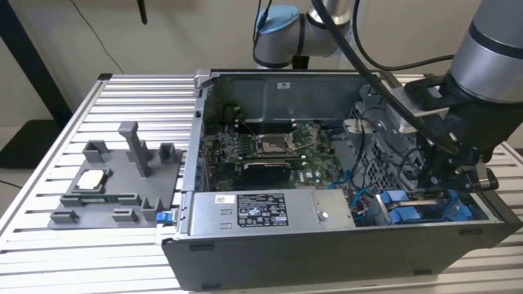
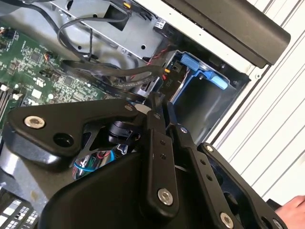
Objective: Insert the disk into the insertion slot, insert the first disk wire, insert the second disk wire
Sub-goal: 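Insert the second disk wire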
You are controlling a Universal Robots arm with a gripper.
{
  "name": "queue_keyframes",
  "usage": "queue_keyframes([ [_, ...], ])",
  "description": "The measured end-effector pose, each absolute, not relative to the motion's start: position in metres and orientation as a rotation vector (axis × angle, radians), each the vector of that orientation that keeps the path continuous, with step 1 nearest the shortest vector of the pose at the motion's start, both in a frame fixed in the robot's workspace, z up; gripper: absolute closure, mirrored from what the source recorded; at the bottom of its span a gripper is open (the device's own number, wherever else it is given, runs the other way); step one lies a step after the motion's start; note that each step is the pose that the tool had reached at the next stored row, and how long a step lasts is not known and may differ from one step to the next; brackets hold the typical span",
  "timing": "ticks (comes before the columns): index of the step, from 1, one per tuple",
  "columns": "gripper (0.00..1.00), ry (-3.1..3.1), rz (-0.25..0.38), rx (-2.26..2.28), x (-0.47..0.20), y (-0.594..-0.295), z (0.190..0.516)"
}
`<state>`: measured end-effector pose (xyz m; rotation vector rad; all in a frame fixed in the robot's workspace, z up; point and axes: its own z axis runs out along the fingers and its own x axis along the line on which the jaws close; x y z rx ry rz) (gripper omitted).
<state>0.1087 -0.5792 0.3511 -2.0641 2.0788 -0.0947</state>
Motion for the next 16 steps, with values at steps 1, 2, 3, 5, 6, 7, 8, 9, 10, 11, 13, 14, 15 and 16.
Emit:
queue_keyframes([
  [1, 0.84, 2.079, -0.095, -2.064, 0.1087, -0.5792, 0.3511],
  [2, 0.84, 2.079, -0.095, -2.064, 0.1087, -0.5792, 0.3508],
  [3, 0.84, 2.079, -0.094, -2.064, 0.1087, -0.5793, 0.3503],
  [5, 0.84, 2.079, -0.094, -2.064, 0.1089, -0.5796, 0.3492],
  [6, 0.84, 2.079, -0.095, -2.064, 0.1092, -0.5798, 0.3487],
  [7, 0.84, 2.079, -0.095, -2.064, 0.1095, -0.5801, 0.348],
  [8, 0.84, 2.079, -0.095, -2.064, 0.1099, -0.5804, 0.3475],
  [9, 0.84, 2.079, -0.095, -2.064, 0.1102, -0.5806, 0.3468],
  [10, 0.84, 2.079, -0.094, -2.064, 0.1103, -0.5807, 0.3462],
  [11, 0.84, 2.079, -0.094, -2.064, 0.1104, -0.5808, 0.3457],
  [13, 0.84, 2.079, -0.095, -2.064, 0.1106, -0.5808, 0.3445],
  [14, 0.84, 2.079, -0.095, -2.064, 0.1106, -0.5809, 0.344],
  [15, 0.84, 2.079, -0.095, -2.064, 0.1107, -0.5809, 0.3435],
  [16, 0.84, 2.079, -0.095, -2.064, 0.1107, -0.5809, 0.343],
])
